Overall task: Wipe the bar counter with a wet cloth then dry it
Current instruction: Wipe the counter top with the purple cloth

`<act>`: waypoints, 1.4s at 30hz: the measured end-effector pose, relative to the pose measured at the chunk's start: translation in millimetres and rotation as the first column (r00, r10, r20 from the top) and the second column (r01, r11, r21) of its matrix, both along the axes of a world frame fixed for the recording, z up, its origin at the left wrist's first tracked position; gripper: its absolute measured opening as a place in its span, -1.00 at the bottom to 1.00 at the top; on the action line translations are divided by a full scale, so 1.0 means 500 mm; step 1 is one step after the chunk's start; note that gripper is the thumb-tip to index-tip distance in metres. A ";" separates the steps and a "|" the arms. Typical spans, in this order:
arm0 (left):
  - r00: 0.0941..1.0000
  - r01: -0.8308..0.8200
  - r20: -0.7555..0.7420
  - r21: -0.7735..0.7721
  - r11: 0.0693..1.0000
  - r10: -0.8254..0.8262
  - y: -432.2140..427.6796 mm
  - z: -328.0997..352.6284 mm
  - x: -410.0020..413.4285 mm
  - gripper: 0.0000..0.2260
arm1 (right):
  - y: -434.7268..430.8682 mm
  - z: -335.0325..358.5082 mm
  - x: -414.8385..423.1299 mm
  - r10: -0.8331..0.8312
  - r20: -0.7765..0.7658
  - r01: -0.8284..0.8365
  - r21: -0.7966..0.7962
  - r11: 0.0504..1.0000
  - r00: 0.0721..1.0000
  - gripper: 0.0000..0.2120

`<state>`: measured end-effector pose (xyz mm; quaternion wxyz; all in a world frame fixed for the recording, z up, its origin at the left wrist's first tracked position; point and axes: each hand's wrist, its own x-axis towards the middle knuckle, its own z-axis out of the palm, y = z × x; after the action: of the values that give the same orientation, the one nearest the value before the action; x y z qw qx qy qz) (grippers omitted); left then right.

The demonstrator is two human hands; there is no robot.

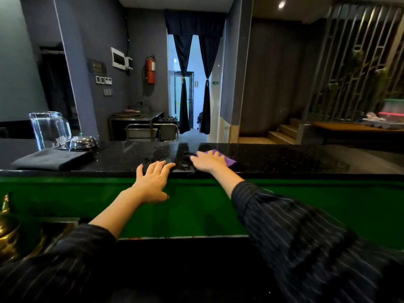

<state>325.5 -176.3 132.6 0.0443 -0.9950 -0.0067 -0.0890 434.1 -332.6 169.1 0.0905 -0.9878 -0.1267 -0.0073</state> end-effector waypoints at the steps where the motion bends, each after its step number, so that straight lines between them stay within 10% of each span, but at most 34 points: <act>1: 1.000 -0.003 -0.007 -0.009 1.000 0.003 -0.001 0.002 0.001 -0.13 | 0.018 0.000 -0.010 0.033 0.005 -0.033 0.002 0.999 0.999 -0.44; 7: 0.999 0.046 0.014 -0.068 0.997 -0.046 0.035 0.017 -0.014 -0.21 | -0.027 -0.011 -0.071 0.239 0.030 -0.240 0.017 0.971 0.971 -0.51; 21: 0.996 -0.054 -0.079 -0.039 0.998 0.051 0.025 0.016 -0.021 -0.15 | -0.083 0.012 0.062 -0.110 -0.074 0.105 -0.061 0.993 0.991 -0.38; 32: 0.998 -0.057 -0.008 -0.286 0.957 0.057 0.050 0.055 -0.022 -0.38 | 0.080 0.007 0.004 0.502 -0.082 -0.505 -0.019 0.863 0.861 -0.49; 42: 0.990 -0.120 0.068 -0.030 0.992 0.122 0.161 -0.004 -0.051 -0.17 | 0.090 0.002 0.092 0.131 -0.103 -0.134 -0.023 0.991 0.986 -0.45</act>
<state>299.9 -95.9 130.5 0.0366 -0.9896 -0.0696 -0.1205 480.0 -287.8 170.1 0.0821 -0.9775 -0.1874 0.0505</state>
